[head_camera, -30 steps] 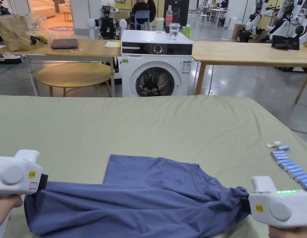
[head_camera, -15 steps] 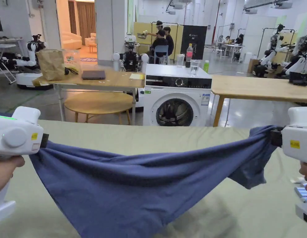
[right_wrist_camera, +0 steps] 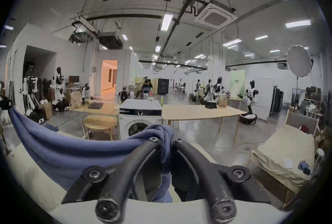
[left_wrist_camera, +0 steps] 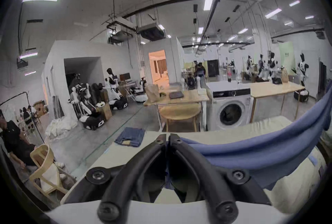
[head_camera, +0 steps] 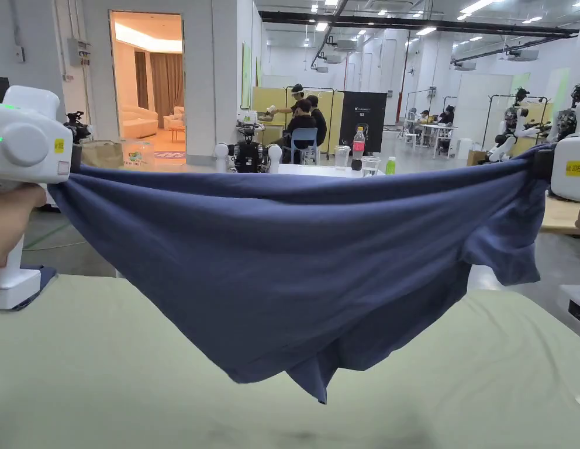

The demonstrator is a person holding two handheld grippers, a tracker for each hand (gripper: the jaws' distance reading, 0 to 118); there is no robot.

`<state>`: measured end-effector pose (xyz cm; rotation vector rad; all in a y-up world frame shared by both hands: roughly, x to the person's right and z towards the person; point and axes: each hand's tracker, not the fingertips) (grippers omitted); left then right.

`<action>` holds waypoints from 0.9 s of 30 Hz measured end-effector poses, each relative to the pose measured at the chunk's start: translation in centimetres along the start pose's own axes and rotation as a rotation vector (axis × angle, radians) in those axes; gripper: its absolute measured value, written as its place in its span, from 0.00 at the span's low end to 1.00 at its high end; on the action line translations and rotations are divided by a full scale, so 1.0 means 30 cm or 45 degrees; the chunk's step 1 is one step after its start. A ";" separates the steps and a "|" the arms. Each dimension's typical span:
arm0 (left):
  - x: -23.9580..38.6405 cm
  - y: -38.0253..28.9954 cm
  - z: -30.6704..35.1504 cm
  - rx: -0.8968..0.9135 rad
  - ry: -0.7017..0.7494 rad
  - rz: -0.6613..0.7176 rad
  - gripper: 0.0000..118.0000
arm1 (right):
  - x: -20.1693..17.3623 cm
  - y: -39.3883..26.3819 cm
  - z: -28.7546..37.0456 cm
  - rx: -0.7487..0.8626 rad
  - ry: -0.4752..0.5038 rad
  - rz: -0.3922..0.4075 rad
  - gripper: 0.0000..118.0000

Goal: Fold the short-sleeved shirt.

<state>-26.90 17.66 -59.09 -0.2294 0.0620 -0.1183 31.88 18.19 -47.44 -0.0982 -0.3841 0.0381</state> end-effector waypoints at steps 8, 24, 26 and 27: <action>0.062 -0.178 -0.173 -0.108 -0.017 -0.012 0.00 | -0.045 -0.203 -0.152 -0.087 0.005 0.027 0.05; 0.086 -0.622 0.046 -0.306 -0.174 -0.030 0.00 | 0.114 -0.650 0.099 -0.305 0.013 0.029 0.05; 0.070 -0.716 0.146 -0.321 -0.194 -0.014 0.00 | 0.152 -0.732 0.209 -0.339 0.038 0.046 0.05; 0.061 -0.769 0.199 -0.342 -0.221 -0.023 0.00 | 0.165 -0.782 0.266 -0.360 0.036 0.060 0.05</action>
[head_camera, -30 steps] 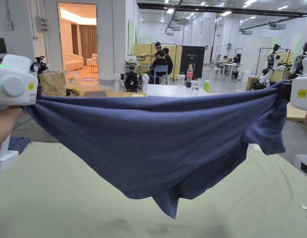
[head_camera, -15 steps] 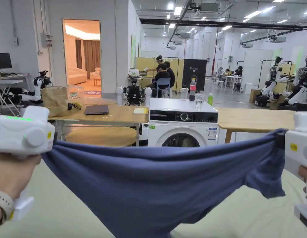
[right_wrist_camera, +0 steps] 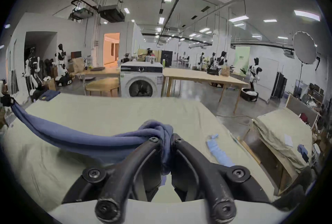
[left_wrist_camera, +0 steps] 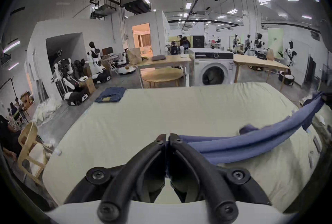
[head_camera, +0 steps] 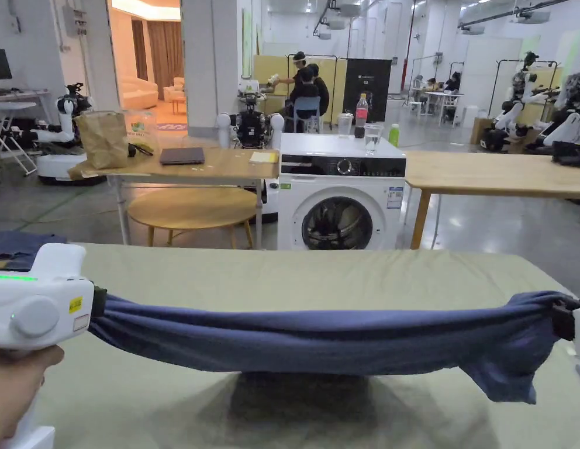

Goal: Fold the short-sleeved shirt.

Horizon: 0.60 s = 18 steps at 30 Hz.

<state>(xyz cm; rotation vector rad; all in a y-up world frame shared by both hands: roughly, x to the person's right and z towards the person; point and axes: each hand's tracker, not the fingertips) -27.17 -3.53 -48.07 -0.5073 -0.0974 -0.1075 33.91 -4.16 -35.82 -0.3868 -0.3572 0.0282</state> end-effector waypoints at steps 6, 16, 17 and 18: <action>0.003 -0.425 0.146 -0.192 -0.056 0.082 0.00 | 0.019 -0.431 0.172 -0.226 0.033 0.073 0.05; -0.020 -0.747 0.182 -0.320 -0.046 0.199 0.28 | 0.065 -0.666 0.212 -0.398 0.149 -0.120 0.43; 0.000 -0.721 0.200 -0.275 -0.038 0.163 0.53 | 0.052 -0.627 0.226 -0.362 0.172 -0.135 0.67; 0.026 -0.692 0.216 -0.224 -0.045 0.144 0.73 | 0.028 -0.586 0.243 -0.307 0.200 -0.151 0.84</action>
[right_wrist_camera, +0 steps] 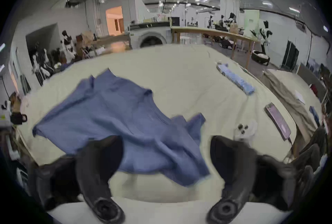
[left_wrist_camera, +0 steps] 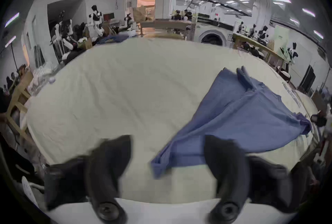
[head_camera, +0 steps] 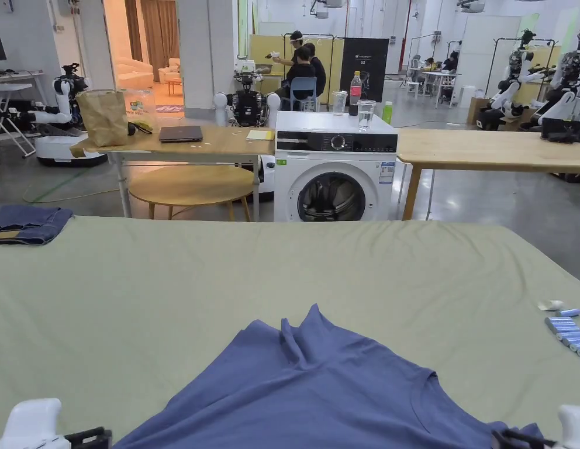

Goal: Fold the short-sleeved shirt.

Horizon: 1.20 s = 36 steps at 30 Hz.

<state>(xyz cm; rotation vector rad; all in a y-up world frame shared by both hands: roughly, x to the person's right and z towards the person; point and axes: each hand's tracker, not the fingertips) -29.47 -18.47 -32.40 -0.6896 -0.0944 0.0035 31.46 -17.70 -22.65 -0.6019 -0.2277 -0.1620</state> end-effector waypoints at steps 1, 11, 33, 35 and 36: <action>0.044 0.030 0.019 0.067 -0.010 -0.034 0.83 | -0.069 0.036 0.035 0.075 0.032 0.017 0.88; 0.489 0.135 0.096 0.407 -0.116 -0.204 0.40 | -0.545 0.151 0.128 0.390 0.103 0.143 0.30; -0.260 0.040 -0.127 -0.160 0.014 0.320 0.98 | -0.681 0.066 -0.112 0.227 0.149 0.197 0.01; -0.259 0.022 -0.161 -0.240 -0.058 0.341 0.98 | -0.682 0.063 -0.135 0.207 0.145 0.192 0.01; -0.245 0.007 -0.182 -0.274 -0.112 0.337 0.98 | -0.681 0.061 -0.146 0.197 0.144 0.186 0.01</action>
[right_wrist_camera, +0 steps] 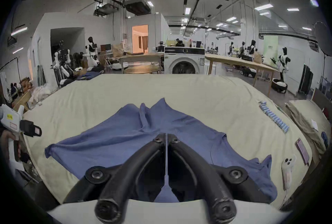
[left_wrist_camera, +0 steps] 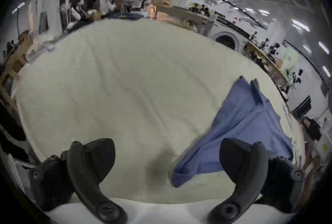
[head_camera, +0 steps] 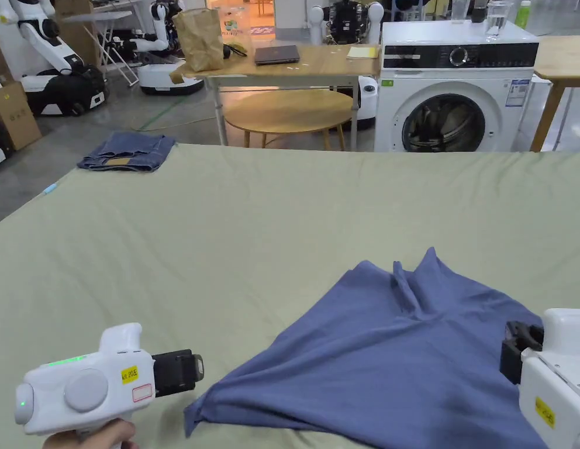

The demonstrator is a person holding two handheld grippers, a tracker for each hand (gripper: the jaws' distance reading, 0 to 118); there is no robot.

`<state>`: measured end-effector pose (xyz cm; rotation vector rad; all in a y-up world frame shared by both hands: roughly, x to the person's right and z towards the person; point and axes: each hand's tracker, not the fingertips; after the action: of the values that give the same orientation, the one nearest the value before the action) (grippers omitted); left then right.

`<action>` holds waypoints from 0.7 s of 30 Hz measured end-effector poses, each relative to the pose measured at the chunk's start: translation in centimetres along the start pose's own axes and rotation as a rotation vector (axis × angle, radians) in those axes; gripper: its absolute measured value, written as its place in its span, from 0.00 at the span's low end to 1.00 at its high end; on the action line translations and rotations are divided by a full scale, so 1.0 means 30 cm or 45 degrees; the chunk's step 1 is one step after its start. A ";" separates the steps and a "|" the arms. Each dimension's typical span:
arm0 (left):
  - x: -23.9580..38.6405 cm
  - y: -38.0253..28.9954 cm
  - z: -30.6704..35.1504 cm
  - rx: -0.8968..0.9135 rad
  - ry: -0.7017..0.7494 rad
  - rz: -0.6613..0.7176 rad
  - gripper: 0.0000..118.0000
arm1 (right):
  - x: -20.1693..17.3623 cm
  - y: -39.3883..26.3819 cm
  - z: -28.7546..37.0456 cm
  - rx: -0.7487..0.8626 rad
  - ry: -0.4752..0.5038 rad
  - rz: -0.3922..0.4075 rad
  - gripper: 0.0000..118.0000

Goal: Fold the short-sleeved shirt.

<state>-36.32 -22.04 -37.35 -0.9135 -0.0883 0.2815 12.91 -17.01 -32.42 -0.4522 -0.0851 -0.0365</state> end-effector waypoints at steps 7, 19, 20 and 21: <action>0.123 -0.104 -0.114 -0.161 -0.008 -0.275 0.32 | 0.037 -0.005 -0.044 -0.042 -0.033 0.009 0.01; 0.210 -0.078 0.036 -0.004 -0.029 -0.323 0.02 | 0.256 0.066 -0.308 -0.189 -0.136 0.090 0.01; 0.215 -0.080 0.050 0.011 -0.037 -0.313 0.02 | 0.277 0.075 -0.369 -0.236 -0.125 0.114 0.01; 0.217 -0.080 0.056 0.009 -0.046 -0.307 0.02 | 0.294 0.083 -0.436 -0.294 -0.078 0.127 0.02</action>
<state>-29.90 -20.32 -34.70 -0.8815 -0.2289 0.0740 22.80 -20.64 -44.41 -0.6880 -0.1188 0.0664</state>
